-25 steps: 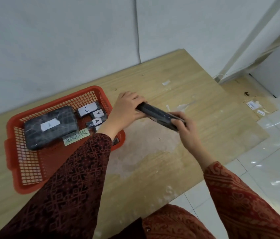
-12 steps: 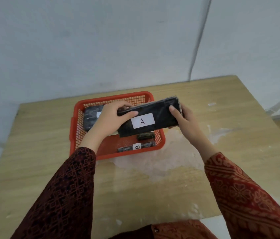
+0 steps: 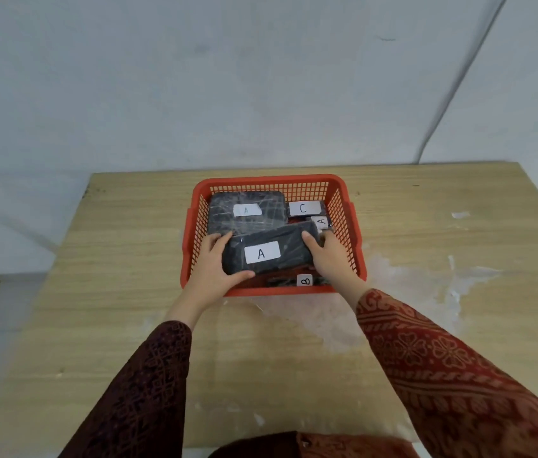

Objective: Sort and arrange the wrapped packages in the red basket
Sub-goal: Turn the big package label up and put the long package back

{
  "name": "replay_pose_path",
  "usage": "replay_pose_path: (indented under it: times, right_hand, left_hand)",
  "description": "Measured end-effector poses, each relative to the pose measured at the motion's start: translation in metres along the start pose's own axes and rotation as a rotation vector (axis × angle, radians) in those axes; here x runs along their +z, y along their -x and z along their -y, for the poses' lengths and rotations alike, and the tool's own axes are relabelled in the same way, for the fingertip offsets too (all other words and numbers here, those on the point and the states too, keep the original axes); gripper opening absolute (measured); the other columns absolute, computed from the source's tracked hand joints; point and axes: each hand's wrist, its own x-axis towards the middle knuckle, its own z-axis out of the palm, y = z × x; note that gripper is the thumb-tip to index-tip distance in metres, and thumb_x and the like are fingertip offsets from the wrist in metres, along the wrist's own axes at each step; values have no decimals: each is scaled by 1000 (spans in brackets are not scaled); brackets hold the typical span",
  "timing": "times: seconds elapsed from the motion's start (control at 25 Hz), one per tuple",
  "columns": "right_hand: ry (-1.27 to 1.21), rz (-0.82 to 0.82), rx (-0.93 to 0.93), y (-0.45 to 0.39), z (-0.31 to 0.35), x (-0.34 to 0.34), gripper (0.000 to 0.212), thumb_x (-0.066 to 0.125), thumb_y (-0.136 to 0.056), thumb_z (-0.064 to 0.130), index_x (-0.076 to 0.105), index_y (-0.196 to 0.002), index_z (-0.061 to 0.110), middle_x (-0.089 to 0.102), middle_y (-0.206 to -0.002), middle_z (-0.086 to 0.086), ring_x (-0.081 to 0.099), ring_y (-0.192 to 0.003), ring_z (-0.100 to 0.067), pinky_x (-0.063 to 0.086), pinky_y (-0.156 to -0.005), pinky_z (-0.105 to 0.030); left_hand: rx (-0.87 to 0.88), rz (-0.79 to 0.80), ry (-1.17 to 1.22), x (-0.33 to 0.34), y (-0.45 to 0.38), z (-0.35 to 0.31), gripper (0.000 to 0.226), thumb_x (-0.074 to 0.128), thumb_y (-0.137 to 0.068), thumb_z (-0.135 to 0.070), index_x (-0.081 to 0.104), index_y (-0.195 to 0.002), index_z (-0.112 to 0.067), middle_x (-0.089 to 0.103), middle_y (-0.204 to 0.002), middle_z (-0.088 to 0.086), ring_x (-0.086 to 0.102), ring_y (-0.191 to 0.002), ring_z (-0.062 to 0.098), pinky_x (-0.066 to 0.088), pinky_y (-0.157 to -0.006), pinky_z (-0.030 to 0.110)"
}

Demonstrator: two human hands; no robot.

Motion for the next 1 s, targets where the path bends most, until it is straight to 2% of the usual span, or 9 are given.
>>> replay_pose_path:
  times: [0.08, 0.16, 0.24, 0.32, 0.4, 0.48, 0.6, 0.8, 1.0]
  right_hand:
    - [104, -8, 4, -3, -3, 9, 48, 54, -93, 39, 47, -121, 1, 63, -114, -16, 62, -99, -30, 51, -72, -33]
    - [279, 19, -19, -5, -3, 16, 47, 54, -93, 35, 45, -121, -3, 61, -113, -19, 60, -101, -33, 46, -70, -33]
    - [423, 38, -53, -6, -4, 22, 44, 56, -93, 30, 48, -120, -4, 55, -120, -21, 54, -108, -34, 46, -81, -37]
    - [463, 38, -75, -5, -5, 26, 44, 58, -92, 27, 49, -123, -3, 51, -125, -22, 50, -114, -34, 43, -94, -39]
    - [451, 27, -113, -1, -4, 29, 46, 62, -90, 22, 45, -125, -2, 53, -122, -22, 51, -113, -34, 45, -91, -39]
    - [460, 16, -159, 4, -3, 33, 44, 66, -87, 17, 42, -120, 0, 57, -114, -20, 54, -106, -33, 45, -77, -35]
    - [484, 24, -182, 9, -3, 39, 40, 68, -85, 13, 41, -113, 3, 59, -106, -18, 55, -90, -26, 37, -66, -29]
    - [567, 92, -161, 7, -3, 38, 23, 65, -87, 14, 54, -104, 4, 58, -108, -17, 54, -99, -31, 35, -74, -29]
    - [627, 51, -247, 9, 1, 35, 22, 68, -83, 10, 62, -104, 8, 51, -112, -13, 53, -103, -30, 47, -87, -37]
  left_hand:
    - [19, 82, -136, -3, -9, 11, 99, 80, -71, -39, 25, -149, -15, 31, -143, 3, 34, -132, 17, 29, -106, 25]
    - [43, 102, -290, -5, -16, 17, 98, 78, -74, -36, 20, -150, -12, 30, -146, 6, 37, -132, 23, 37, -103, 30]
    - [62, 102, -400, -5, -20, 19, 98, 76, -76, -36, 18, -150, -10, 29, -147, 9, 36, -133, 25, 41, -102, 33]
    - [58, 98, -466, -3, -23, 21, 98, 77, -74, -37, 21, -149, -7, 30, -145, 10, 34, -133, 26, 42, -103, 35]
    - [32, 95, -530, -1, -25, 22, 99, 78, -72, -40, 24, -148, -6, 32, -142, 10, 33, -132, 28, 43, -104, 37]
    - [17, 100, -574, 0, -29, 24, 96, 79, -71, -41, 29, -146, -7, 36, -140, 12, 32, -131, 29, 40, -104, 38]
    - [29, 85, -592, 0, -35, 25, 83, 80, -70, -33, 39, -138, -10, 44, -135, 13, 35, -126, 31, 40, -99, 39]
    - [76, 70, -623, 2, -37, 24, 60, 76, -73, -27, 49, -124, -12, 48, -125, 12, 43, -117, 29, 46, -85, 38]
    - [193, 74, -618, 1, -32, 17, 44, 69, -81, -25, 54, -120, -13, 56, -116, 9, 52, -110, 26, 48, -80, 38]
